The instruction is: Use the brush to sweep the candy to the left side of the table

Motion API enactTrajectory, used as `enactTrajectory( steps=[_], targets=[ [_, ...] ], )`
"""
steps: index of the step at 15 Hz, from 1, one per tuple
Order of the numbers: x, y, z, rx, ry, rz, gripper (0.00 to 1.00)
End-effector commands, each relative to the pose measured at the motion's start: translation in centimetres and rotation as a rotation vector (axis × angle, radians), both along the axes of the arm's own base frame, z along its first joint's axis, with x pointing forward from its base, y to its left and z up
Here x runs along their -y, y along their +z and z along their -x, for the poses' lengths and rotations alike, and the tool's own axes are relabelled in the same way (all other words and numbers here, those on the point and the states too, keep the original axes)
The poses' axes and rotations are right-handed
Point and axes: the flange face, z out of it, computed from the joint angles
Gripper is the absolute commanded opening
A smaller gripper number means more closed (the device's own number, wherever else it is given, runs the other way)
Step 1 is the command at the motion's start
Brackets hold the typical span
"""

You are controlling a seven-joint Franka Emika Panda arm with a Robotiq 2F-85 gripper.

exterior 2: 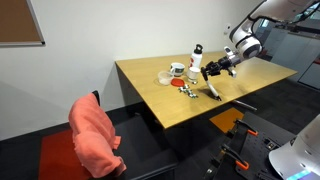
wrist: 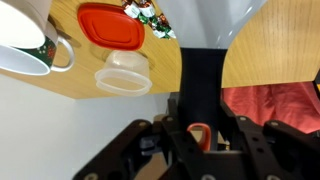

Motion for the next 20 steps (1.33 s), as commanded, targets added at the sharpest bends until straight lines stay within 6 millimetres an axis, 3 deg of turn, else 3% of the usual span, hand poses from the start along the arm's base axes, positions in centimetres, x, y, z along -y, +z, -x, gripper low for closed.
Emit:
enactTrajectory(
  steps=[1, 8, 17, 20],
  targets=[
    [0.1, -0.6, -1.7, 0.033, 0.019, -0.028, 0.16],
    [-2.2, -1.8, -5.5, 0.093, 0.056, -0.092, 0.16],
    [-6.1, 0.8, -13.1, 0.252, 0.184, -0.161, 0.16],
    [-7.7, 0.7, -13.1, 0.245, 0.219, -0.171, 0.16]
  ],
)
